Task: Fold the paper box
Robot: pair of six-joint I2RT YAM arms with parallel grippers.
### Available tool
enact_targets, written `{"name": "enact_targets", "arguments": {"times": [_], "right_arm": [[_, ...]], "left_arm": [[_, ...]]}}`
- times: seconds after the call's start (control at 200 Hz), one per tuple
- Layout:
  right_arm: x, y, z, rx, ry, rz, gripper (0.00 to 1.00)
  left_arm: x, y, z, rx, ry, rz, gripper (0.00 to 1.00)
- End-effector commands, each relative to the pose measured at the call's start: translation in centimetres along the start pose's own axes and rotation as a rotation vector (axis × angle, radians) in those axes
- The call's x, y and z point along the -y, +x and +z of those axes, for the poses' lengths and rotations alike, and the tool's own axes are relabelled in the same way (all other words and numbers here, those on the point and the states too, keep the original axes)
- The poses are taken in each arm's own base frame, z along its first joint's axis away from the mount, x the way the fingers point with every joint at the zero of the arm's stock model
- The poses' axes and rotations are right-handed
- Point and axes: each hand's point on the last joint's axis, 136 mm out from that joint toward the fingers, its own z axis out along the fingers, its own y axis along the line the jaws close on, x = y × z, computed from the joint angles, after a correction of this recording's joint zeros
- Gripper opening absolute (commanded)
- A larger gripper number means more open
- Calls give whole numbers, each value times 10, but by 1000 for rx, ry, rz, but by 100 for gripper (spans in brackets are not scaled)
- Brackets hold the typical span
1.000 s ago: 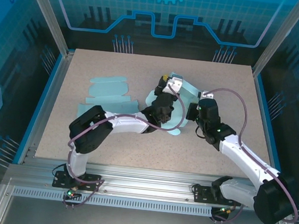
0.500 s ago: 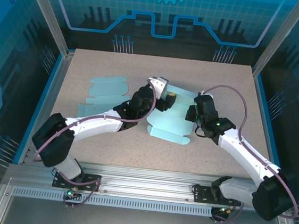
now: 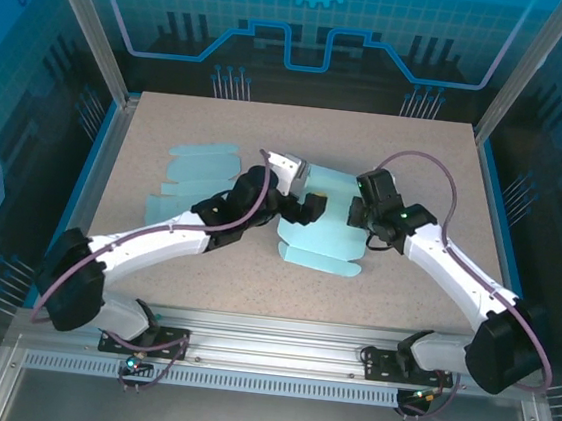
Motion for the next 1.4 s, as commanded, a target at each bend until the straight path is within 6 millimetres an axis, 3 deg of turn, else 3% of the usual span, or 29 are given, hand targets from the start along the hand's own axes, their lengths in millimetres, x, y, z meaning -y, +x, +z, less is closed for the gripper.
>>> {"name": "enact_targets", "arguments": {"times": [0.0, 0.2, 0.41, 0.68, 0.916, 1.136, 1.271, 1.396], "right_arm": [[-4, 21, -1, -165, -19, -107, 0], [-7, 61, 15, -469, -49, -245, 0], [-5, 80, 42, -617, -1, -316, 0], [3, 68, 69, -688, 149, -404, 0], [22, 61, 101, -778, 388, -559, 0], [13, 46, 125, -763, 458, -667, 0], [8, 44, 150, -756, 478, -741, 0], [5, 40, 168, -750, 495, -802, 8]], "left_arm": [[-25, -9, -22, 7, -105, -67, 99], [-78, 10, -29, -61, -220, -245, 99], [-97, 23, -29, -64, -204, -342, 99], [-108, 32, -33, -56, -210, -365, 99], [-121, 38, -34, -56, -217, -392, 99], [-129, 38, -34, -48, -215, -405, 99], [-133, 40, -31, -54, -218, -413, 99], [-134, 42, -28, -62, -213, -418, 99]]}}
